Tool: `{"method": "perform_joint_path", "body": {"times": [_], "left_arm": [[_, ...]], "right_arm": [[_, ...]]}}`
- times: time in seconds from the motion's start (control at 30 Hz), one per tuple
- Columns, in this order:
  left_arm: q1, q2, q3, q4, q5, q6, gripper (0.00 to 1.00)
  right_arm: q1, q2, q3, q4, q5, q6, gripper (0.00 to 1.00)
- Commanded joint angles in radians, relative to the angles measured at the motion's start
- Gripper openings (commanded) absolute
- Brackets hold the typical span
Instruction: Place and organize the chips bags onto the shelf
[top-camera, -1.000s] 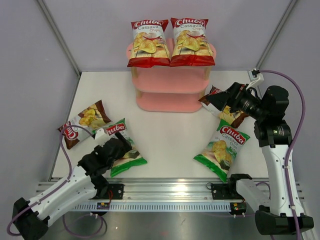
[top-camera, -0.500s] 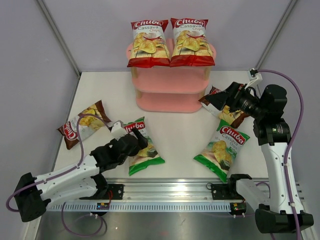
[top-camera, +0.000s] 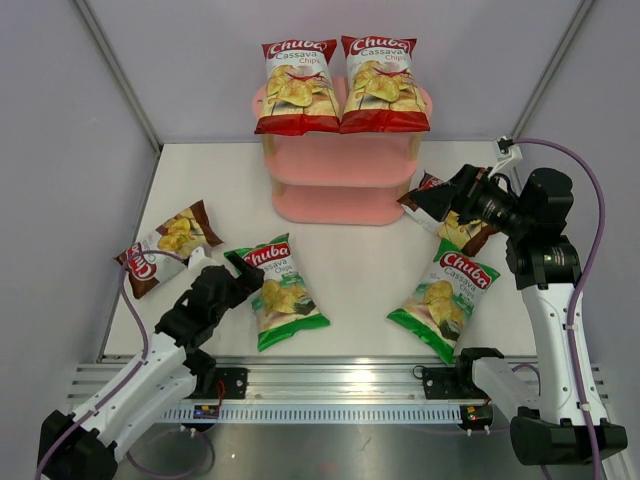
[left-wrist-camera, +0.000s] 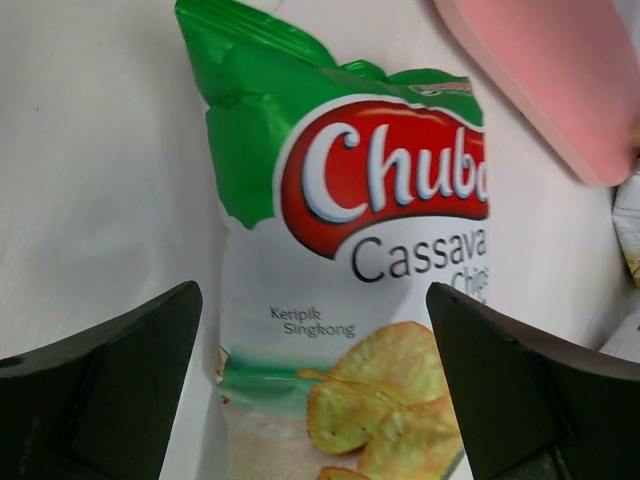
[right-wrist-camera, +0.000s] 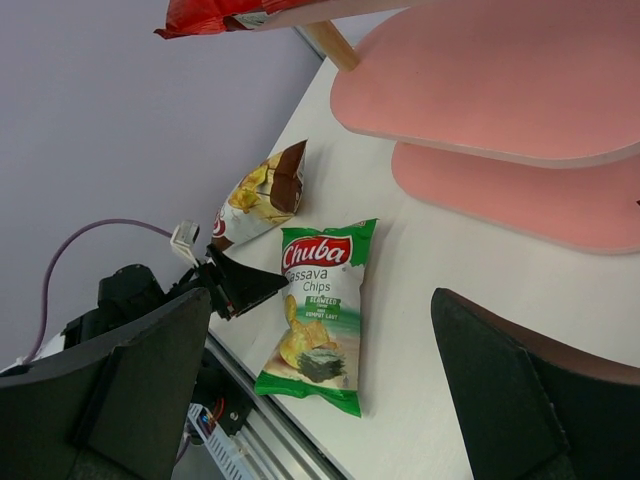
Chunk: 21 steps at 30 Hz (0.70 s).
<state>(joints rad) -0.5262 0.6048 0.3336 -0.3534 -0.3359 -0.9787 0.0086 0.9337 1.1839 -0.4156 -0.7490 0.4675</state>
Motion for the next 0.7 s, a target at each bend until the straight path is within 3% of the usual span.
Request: {"method": "perform_joint_path", "body": {"times": [0.0, 0.23, 0.37, 0.5, 0.67], "left_arm": [[0.086, 0.036, -0.044, 0.191, 0.182, 0.072, 0.99], [0.121, 0.085, -0.188, 0.453, 0.307, 0.048, 0.99], [0.121, 0.082, -0.318, 0.626, 0.31, 0.009, 0.99], [0.12, 0.125, -0.331, 0.729, 0.316, 0.015, 0.99], [0.12, 0.202, -0.331, 0.827, 0.356, 0.051, 0.99]], "right_arm": [[-0.001, -0.025, -0.009, 0.047, -0.038, -0.006, 1.0], [-0.001, -0.03, -0.064, 0.123, -0.112, 0.046, 0.99], [0.001, -0.027, -0.092, 0.173, -0.125, 0.098, 0.99], [-0.001, -0.007, -0.171, 0.316, -0.199, 0.194, 1.0], [-0.001, -0.007, -0.179, 0.298, -0.188, 0.18, 0.99]]}}
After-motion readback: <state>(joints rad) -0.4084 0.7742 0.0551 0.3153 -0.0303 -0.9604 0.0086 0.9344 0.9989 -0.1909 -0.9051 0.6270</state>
